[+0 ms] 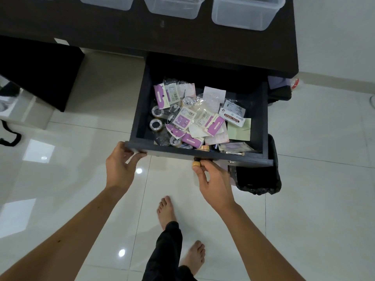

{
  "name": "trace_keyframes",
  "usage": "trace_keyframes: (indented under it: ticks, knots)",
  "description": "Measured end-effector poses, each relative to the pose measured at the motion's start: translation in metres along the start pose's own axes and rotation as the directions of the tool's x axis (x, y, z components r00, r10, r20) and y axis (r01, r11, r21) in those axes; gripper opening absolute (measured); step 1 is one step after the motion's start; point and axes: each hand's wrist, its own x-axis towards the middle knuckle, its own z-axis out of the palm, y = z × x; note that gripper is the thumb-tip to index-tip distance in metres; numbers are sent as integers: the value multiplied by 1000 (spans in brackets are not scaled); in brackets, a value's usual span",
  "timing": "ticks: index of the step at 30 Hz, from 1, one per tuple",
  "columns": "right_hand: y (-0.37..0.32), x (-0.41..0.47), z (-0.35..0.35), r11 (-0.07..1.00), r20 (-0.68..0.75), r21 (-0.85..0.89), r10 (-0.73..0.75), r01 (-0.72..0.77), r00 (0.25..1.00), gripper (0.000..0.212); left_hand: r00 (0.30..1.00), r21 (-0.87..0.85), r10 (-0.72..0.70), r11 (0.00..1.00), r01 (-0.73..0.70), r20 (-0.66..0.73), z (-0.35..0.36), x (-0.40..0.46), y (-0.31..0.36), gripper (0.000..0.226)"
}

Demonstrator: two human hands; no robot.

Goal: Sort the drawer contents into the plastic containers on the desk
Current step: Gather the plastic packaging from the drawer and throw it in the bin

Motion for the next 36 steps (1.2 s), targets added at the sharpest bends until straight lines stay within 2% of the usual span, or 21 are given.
trace_keyframes:
  ticks: [3,7,12,16,22,29,33,36]
  knots:
    - [-18,19,7,1000,-5,24,12,-12,1000,29,999,-24,-17,1000,15,-46,-7,23,12,30]
    - [-17,33,3,998,-3,11,55,-55,999,24,999,36,19,999,-20,35,-12,44,16,31]
    - [-9,33,0,999,6,-5,54,-54,999,36,998,26,51,998,-52,40,-6,40,12,29]
    - [-10,33,0,998,13,2,60,-60,998,26,997,27,36,999,-38,61,-7,42,11,29]
    - [-14,32,-4,996,32,8,91,-91,995,29,998,-8,18,1000,-17,59,-7,38,13,26]
    - [-19,30,-7,995,-8,39,95,-94,995,20,998,-23,9,1000,-7,67,-11,36,14,24]
    - [-29,25,-18,991,-119,126,63,-48,991,19,998,54,-22,998,19,66,-23,33,17,35]
    - [-39,28,-37,984,-224,170,-6,45,974,11,998,71,29,997,-32,49,-47,32,34,51]
